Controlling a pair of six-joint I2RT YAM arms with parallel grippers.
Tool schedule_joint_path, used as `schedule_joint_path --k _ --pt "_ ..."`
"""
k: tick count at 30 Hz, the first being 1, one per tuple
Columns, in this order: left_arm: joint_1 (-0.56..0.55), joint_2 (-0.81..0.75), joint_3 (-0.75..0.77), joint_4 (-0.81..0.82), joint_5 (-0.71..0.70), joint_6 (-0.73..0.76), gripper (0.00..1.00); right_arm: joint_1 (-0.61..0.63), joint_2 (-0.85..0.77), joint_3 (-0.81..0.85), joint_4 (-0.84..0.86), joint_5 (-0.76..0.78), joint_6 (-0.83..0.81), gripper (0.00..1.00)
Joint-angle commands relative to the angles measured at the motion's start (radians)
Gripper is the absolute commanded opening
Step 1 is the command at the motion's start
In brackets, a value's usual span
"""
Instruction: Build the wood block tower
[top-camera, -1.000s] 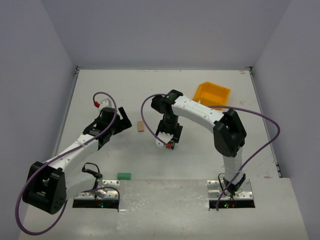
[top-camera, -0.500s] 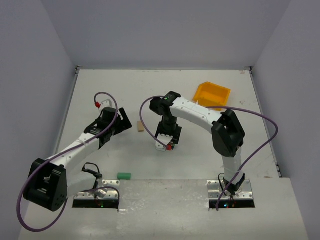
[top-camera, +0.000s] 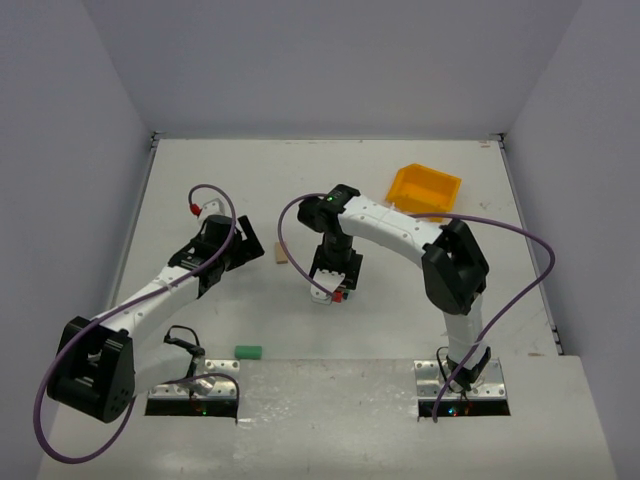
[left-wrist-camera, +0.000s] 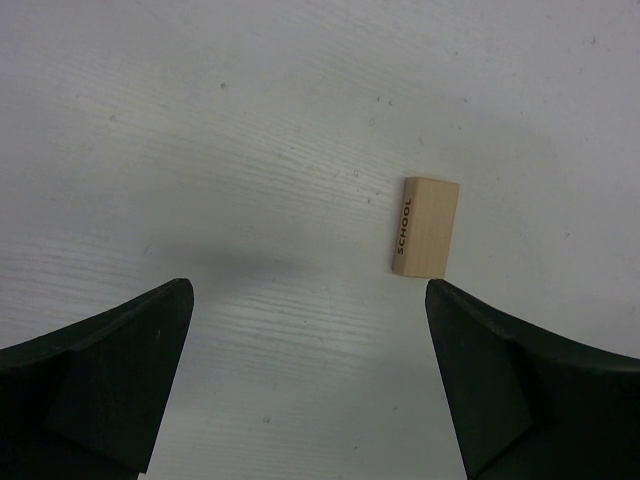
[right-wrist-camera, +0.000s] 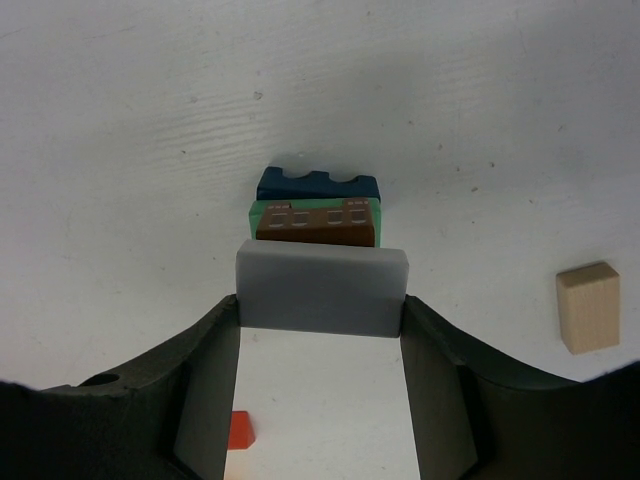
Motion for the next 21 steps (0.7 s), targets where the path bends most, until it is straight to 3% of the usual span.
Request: schedule_joint_path --k 1,6,21 --pt "-0.001 0.001 0.039 0.037 -0.006 0.011 1.0 0.008 0.005 0.019 -0.171 0.001 -0.09 0.59" --pt "-0.001 0.001 0.039 0.037 -0.004 0.011 1.0 0.008 0.011 0.025 -0.171 0.006 -0.076 0.63" --pt "-0.001 0.01 0.039 0.039 -0.003 0.012 1.0 0.01 0.012 0.027 -0.171 0.021 -0.051 0.58"
